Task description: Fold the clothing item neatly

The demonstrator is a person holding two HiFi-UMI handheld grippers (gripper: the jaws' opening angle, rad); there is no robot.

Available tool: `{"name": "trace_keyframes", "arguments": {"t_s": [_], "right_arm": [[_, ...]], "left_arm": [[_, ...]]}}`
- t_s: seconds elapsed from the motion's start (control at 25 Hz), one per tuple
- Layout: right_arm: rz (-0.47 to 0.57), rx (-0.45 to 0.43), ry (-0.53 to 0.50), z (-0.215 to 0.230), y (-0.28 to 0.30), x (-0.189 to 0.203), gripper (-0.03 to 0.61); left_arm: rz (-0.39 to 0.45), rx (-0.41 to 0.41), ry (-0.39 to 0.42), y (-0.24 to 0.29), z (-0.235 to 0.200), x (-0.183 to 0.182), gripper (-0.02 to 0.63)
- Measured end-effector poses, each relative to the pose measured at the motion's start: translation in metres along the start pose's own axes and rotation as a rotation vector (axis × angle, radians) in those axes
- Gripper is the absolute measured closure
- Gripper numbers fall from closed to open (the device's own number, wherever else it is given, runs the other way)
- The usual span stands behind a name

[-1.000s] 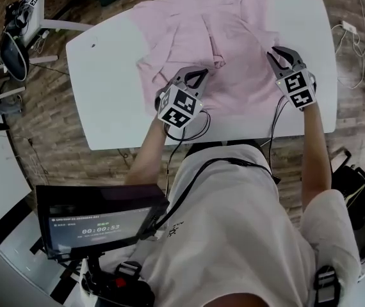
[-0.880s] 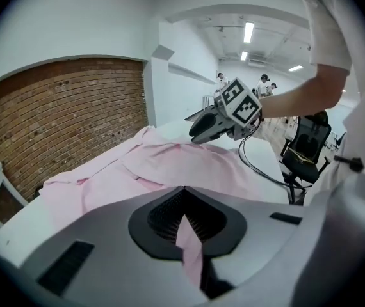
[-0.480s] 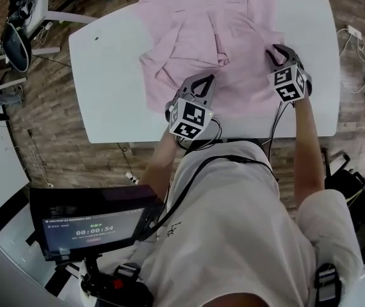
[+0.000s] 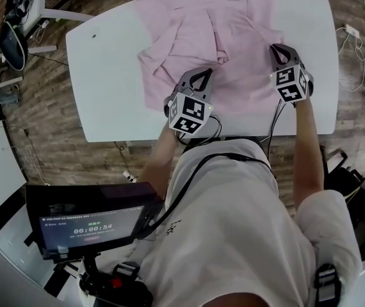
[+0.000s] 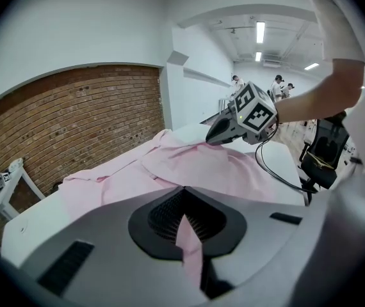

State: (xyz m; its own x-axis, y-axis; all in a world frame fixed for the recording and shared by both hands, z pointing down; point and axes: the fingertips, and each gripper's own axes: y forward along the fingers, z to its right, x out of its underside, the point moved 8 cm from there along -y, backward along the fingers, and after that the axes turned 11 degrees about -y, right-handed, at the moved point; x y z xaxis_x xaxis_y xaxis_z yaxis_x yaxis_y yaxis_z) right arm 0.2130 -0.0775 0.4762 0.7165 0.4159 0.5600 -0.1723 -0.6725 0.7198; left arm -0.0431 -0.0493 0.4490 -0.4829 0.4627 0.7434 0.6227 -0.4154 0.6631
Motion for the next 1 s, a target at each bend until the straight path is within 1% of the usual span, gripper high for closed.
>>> {"name": "trace_keyframes", "arguments": {"t_s": [0.12, 0.32, 0.52, 0.76, 1.0], "right_arm": [[0.005, 0.010, 0.002, 0.003, -0.005, -0.001, 0.558], [0.056, 0.071, 0.020, 0.023, -0.007, -0.019, 0.560], [0.068, 0.115, -0.022, 0.055, 0.012, -0.032, 0.560], [0.062, 0.113, -0.081, 0.085, 0.039, -0.042, 0.560], [0.045, 0.070, -0.125, 0.104, 0.075, -0.054, 0.560]], "left_arm": [[0.001, -0.006, -0.002, -0.001, -0.002, 0.000, 0.611], [0.002, -0.025, -0.012, 0.000, -0.016, 0.003, 0.611], [-0.014, -0.048, -0.034, 0.001, -0.031, 0.011, 0.611], [-0.012, -0.094, -0.056, -0.007, -0.039, 0.010, 0.612], [-0.021, -0.140, -0.098, -0.019, -0.042, 0.011, 0.611]]}}
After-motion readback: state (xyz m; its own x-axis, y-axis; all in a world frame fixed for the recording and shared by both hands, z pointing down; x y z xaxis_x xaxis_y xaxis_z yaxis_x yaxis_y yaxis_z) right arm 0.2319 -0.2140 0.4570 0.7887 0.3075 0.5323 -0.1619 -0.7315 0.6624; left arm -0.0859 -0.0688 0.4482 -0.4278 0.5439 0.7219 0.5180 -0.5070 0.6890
